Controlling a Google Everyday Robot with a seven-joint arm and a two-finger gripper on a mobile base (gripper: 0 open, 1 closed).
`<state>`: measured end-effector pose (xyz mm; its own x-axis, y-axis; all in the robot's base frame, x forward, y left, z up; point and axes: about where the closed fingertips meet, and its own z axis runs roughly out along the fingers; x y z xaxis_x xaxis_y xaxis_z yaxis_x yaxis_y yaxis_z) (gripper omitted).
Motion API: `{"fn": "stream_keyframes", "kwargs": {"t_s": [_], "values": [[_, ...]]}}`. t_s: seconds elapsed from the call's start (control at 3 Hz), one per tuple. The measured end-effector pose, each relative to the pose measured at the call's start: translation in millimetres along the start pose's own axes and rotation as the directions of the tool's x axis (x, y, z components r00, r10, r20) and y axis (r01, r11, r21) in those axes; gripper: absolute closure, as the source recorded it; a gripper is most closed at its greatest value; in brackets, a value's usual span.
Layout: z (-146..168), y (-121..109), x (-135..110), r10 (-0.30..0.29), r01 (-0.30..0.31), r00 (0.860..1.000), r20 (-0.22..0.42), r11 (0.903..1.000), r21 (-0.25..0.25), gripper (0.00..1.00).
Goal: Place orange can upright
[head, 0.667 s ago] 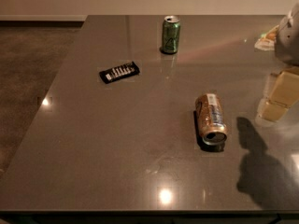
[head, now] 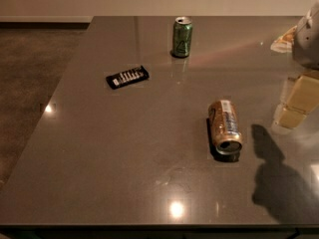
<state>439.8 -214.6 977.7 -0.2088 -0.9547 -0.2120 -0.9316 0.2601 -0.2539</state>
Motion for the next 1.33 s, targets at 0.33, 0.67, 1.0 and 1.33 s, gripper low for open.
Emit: {"fn": "stream_keyframes", "kwargs": {"t_s": [0.33,0.67,1.0,1.33], "values": [[5,-5,-4,-0.034,0.034,0.999,0.014,0.9994,0.0,0.0],[18,-18,-14,-0.15,0.15,0.987,0.059,0.9886,0.007,0.0],[31,-25,-23,-0.295,0.296,0.95,0.105,0.9551,0.008,0.0],[40,-27,-28,-0.456,0.458,0.882,0.121,0.8888,0.008,0.0]]}}
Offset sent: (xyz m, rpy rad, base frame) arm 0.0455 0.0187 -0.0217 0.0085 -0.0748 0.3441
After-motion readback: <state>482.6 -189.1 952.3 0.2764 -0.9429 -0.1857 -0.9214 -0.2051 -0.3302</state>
